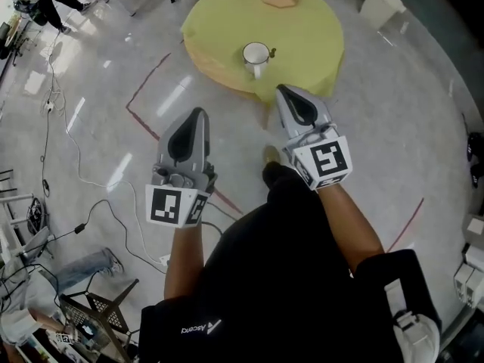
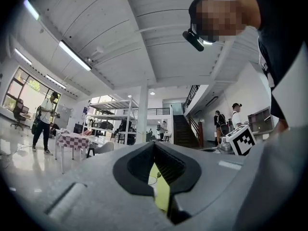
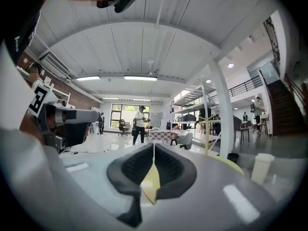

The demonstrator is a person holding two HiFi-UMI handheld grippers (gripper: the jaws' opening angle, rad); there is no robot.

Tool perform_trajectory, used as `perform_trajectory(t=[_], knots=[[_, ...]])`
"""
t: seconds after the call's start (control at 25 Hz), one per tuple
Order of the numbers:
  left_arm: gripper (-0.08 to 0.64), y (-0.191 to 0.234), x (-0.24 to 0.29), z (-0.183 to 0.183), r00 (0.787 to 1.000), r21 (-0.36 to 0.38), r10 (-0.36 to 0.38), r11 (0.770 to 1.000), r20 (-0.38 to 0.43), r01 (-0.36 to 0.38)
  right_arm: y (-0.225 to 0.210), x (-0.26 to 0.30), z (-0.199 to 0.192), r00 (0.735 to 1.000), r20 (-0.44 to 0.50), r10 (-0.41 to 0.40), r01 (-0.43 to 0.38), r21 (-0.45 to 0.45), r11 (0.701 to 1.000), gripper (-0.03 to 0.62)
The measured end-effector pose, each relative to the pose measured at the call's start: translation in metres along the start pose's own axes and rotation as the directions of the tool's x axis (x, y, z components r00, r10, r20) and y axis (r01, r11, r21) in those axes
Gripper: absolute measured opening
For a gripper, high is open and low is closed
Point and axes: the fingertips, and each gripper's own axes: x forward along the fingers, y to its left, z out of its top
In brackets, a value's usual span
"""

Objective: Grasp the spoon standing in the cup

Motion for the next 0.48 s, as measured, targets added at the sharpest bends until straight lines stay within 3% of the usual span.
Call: perform_trajectory(t=[0.24,0.48], knots=[[0.011,0.034,0.092,-0.034,0.998,0.007,0.037,0.999,-0.046,-0.037,-0.073,0.068,-0.044,0.994,-0.109,-0.029,0.033,0.037,0.999,0.051],[0.011,0.050,0.150,-0.055,0.996,-0.003,0.042,0.999,-0.081,-0.042,-0.105,0.114,-0.084,0.980,-0.198,-0.009,0.034,0.122,0.992,0.141]])
